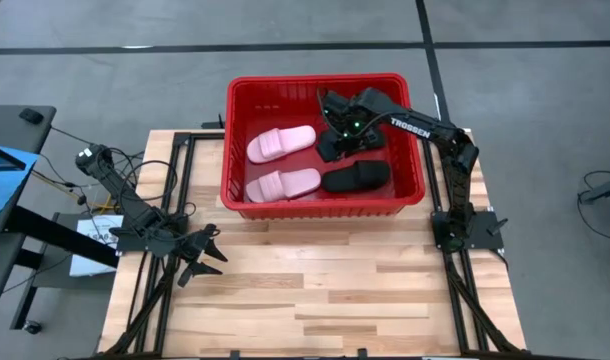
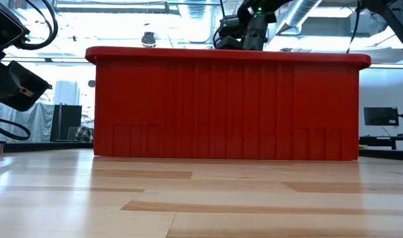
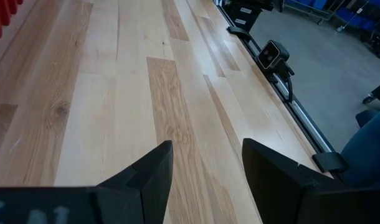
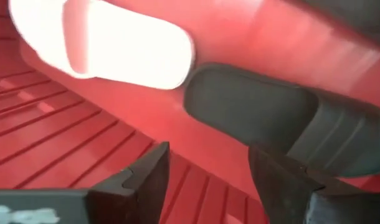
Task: Pick and place slides into bin
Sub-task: Return to Home Position
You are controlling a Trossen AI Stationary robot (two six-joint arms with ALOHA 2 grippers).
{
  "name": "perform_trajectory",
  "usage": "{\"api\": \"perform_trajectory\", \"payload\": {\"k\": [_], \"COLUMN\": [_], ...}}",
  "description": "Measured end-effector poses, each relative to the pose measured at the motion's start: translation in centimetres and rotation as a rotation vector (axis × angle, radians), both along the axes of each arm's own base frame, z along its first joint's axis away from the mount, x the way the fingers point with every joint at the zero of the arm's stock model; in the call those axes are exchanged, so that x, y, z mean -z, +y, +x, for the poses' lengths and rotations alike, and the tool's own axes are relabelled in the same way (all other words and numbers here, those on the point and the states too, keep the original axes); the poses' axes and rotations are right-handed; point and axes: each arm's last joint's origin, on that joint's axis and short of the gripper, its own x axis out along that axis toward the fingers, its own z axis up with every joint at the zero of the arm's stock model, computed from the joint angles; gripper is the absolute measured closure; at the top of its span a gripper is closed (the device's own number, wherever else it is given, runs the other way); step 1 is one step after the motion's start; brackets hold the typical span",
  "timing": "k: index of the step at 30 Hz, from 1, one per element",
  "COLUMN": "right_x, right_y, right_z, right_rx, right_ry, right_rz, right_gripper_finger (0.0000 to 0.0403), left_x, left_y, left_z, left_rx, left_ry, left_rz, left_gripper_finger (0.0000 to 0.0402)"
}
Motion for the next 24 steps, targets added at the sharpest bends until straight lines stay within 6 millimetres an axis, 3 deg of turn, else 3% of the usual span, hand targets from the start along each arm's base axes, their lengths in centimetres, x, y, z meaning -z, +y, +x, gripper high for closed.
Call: {"api": "perform_trajectory", "payload": {"k": [9,12,15,19,24], "right_x": [-0.2,-1.9,-7.4,-15.2,-23.8], "right_y": [0.9,1.3,3.2,6.6,11.6], "right_z": [1.0,1.0,0.8,-1.1,-7.0], "right_rx": [-0.093,-0.154,-0.277,-0.450,-0.608], "right_ry": [-0.069,-0.130,-0.352,-0.715,-1.142], "right_rz": [-0.014,-0.062,-0.225,-0.471,-0.826], "right_gripper_finger": [0.0197,0.0198,0.0196,0.0195,0.0198], "left_x": [0.0,0.0,0.0,0.0,0.0], "left_y": [0.0,0.0,0.0,0.0,0.0], "left_z": [0.0,0.0,0.0,0.0,0.0], "left_rx": [0.000,0.000,0.000,0.000,0.000], "left_ry": [0.000,0.000,0.000,0.000,0.000], "left_rz": [0.000,0.000,0.000,0.000,0.000], "left_gripper_finger": [0.0219,0.0219,0.0219,0.0219,0.0219]}}
